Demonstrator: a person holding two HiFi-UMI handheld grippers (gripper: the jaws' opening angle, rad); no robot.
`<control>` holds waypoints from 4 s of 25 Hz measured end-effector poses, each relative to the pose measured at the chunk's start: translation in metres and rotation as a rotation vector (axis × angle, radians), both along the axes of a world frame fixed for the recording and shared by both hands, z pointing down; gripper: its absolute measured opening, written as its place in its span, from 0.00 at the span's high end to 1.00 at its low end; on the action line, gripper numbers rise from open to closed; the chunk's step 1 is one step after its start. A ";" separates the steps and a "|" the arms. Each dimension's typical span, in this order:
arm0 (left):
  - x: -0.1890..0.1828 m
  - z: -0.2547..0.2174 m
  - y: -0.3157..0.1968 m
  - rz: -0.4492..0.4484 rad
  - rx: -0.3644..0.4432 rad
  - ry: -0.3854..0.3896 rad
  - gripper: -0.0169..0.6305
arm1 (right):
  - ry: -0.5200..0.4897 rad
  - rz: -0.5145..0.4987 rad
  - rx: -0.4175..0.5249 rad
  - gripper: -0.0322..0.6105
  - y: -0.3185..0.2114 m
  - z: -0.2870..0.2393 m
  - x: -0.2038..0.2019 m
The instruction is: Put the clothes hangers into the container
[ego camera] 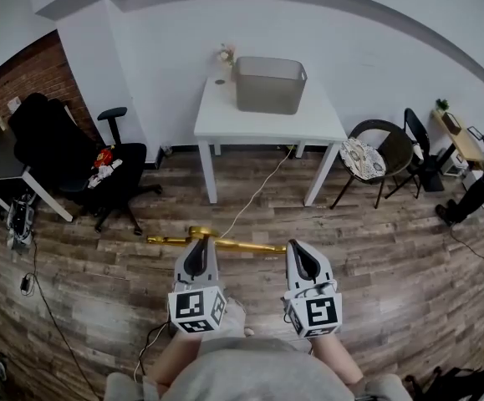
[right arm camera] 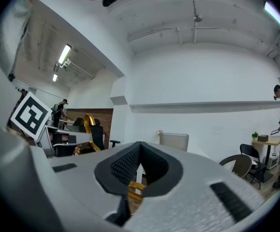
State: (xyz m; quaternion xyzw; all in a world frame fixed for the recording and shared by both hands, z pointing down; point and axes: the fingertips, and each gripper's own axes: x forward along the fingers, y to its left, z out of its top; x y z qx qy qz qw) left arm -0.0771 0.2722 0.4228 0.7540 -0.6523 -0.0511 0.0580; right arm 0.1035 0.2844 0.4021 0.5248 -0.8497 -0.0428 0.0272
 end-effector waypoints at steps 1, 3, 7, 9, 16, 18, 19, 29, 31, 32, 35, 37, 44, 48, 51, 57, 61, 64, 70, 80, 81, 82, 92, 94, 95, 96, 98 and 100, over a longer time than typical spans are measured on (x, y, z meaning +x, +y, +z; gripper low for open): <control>0.000 0.000 -0.003 0.000 -0.001 0.002 0.93 | -0.003 0.000 0.003 0.95 -0.003 -0.001 0.000; -0.003 0.000 -0.011 -0.003 -0.001 0.005 0.93 | -0.009 -0.001 0.010 0.95 -0.011 -0.003 -0.003; -0.002 0.002 -0.031 0.000 0.005 0.009 0.93 | -0.006 -0.011 0.013 0.95 -0.030 -0.001 -0.005; -0.001 0.002 -0.044 0.005 0.004 0.010 0.93 | -0.004 -0.010 0.008 0.95 -0.042 0.000 -0.006; -0.006 0.001 -0.100 0.022 0.008 0.011 0.93 | 0.042 0.000 -0.035 0.95 -0.096 0.001 -0.014; -0.009 0.001 -0.119 0.030 0.008 0.007 0.93 | 0.050 0.008 -0.050 0.95 -0.114 0.002 -0.018; -0.010 0.002 -0.129 0.034 0.006 0.006 0.93 | 0.058 0.014 -0.061 0.95 -0.124 0.002 -0.020; -0.034 0.000 -0.234 0.079 -0.010 0.008 0.93 | 0.059 0.034 -0.068 0.95 -0.226 -0.003 -0.051; -0.038 -0.002 -0.251 0.089 -0.008 0.010 0.93 | 0.039 0.030 -0.045 0.95 -0.244 -0.004 -0.057; -0.040 -0.003 -0.260 0.094 -0.008 0.012 0.93 | 0.034 0.031 -0.047 0.95 -0.253 -0.004 -0.059; -0.046 -0.005 -0.288 0.109 -0.005 0.013 0.93 | 0.038 0.042 -0.054 0.95 -0.280 -0.005 -0.067; -0.051 -0.005 -0.305 0.121 -0.006 0.012 0.93 | 0.043 0.047 -0.058 0.95 -0.296 -0.005 -0.074; -0.068 0.000 -0.354 0.140 -0.017 0.024 0.93 | 0.036 0.060 -0.050 0.95 -0.342 -0.001 -0.094; -0.076 -0.001 -0.380 0.156 -0.007 0.022 0.93 | 0.030 0.073 -0.026 0.95 -0.367 -0.006 -0.105; -0.081 -0.002 -0.399 0.164 0.002 0.022 0.93 | 0.025 0.082 -0.010 0.95 -0.384 -0.006 -0.108; -0.091 -0.003 -0.428 0.177 0.011 0.016 0.93 | 0.035 0.109 -0.024 0.95 -0.407 -0.004 -0.114; -0.095 -0.007 -0.443 0.180 0.014 0.018 0.93 | 0.042 0.110 -0.041 0.95 -0.417 -0.006 -0.119; -0.094 -0.008 -0.457 0.189 0.014 0.014 0.93 | 0.016 0.117 -0.009 0.95 -0.425 -0.003 -0.117; -0.081 -0.009 -0.488 0.210 0.008 0.012 0.93 | 0.017 0.138 -0.004 0.95 -0.440 0.003 -0.107; -0.039 -0.040 -0.569 0.250 0.070 0.018 0.93 | 0.016 0.154 0.003 0.95 -0.499 0.005 -0.080; -0.033 -0.045 -0.580 0.256 0.077 0.019 0.93 | 0.017 0.156 0.003 0.95 -0.507 0.004 -0.076; -0.026 -0.049 -0.590 0.265 0.082 0.019 0.93 | 0.021 0.159 -0.005 0.95 -0.515 0.004 -0.071; 0.033 -0.086 -0.677 0.322 0.112 0.020 0.93 | 0.008 0.161 0.003 0.95 -0.591 -0.012 -0.037; 0.043 -0.091 -0.694 0.325 0.114 0.024 0.93 | 0.003 0.165 0.001 0.95 -0.605 -0.011 -0.028; 0.048 -0.093 -0.702 0.327 0.114 0.025 0.93 | 0.000 0.167 0.000 0.95 -0.611 -0.010 -0.024; 0.052 -0.094 -0.710 0.329 0.113 0.025 0.93 | -0.003 0.167 -0.005 0.95 -0.618 -0.009 -0.020; 0.061 -0.098 -0.726 0.334 0.112 0.026 0.93 | -0.008 0.166 -0.013 0.95 -0.632 -0.008 -0.013; 0.070 -0.102 -0.740 0.340 0.114 0.027 0.93 | -0.009 0.166 -0.008 0.95 -0.646 -0.006 -0.006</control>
